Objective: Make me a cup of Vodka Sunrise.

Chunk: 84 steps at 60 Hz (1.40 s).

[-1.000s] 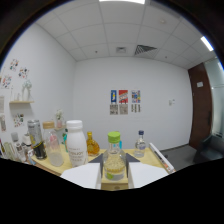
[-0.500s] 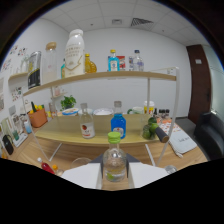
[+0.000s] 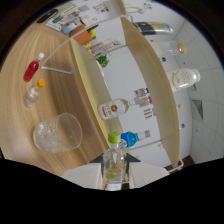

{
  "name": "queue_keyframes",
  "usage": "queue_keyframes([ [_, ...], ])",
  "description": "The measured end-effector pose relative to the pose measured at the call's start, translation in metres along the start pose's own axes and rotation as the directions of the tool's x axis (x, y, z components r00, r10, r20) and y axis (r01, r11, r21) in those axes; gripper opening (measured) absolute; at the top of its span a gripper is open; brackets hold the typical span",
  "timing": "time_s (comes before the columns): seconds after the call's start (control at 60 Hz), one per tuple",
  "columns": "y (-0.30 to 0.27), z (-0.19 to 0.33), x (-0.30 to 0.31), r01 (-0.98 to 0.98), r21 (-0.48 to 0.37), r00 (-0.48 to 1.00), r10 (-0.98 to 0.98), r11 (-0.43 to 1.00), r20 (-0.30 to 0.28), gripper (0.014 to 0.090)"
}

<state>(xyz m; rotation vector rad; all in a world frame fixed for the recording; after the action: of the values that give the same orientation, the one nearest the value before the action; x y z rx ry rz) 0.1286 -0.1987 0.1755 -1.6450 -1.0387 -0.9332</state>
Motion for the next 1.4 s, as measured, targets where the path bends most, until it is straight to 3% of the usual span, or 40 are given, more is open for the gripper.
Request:
queue_keyframes([
  [0.167, -0.012, -0.003, 0.012, 0.394, 0.010, 0.918, -0.393, 0.919, -0.059, 0.0348],
  [0.35, -0.022, 0.001, 0.017, 0.696, -0.045, 0.710, -0.696, 0.717, -0.109, 0.0346],
  [0.517, -0.027, 0.004, 0.006, 0.798, -0.048, 0.596, -0.799, 0.601, -0.087, 0.0349],
  [0.683, -0.031, 0.001, 0.007, 0.769, -0.024, 0.635, -0.768, 0.639, -0.084, 0.0346],
  [0.833, -0.039, -0.011, 0.029, 0.538, 0.032, 0.839, -0.532, 0.842, -0.114, 0.0348],
  [0.917, -0.045, -0.021, 0.048, 0.242, 0.103, 0.968, -0.232, 0.965, -0.100, 0.0354],
  [1.0, -0.041, -0.028, 0.066, -0.109, 0.147, 0.991, 0.119, 0.983, -0.067, 0.0350],
  [1.033, -0.037, -0.030, 0.069, -0.232, 0.161, 0.969, 0.242, 0.959, -0.046, 0.0352],
  [1.117, -0.032, -0.033, 0.062, -0.541, 0.188, 0.840, 0.538, 0.820, 0.070, 0.0352],
  [1.217, -0.015, -0.024, 0.031, -0.793, 0.100, 0.609, 0.772, 0.601, 0.182, 0.0352],
  [1.4, 0.027, 0.012, -0.047, -0.925, -0.101, 0.345, 0.919, 0.368, 0.191, 0.0350],
])
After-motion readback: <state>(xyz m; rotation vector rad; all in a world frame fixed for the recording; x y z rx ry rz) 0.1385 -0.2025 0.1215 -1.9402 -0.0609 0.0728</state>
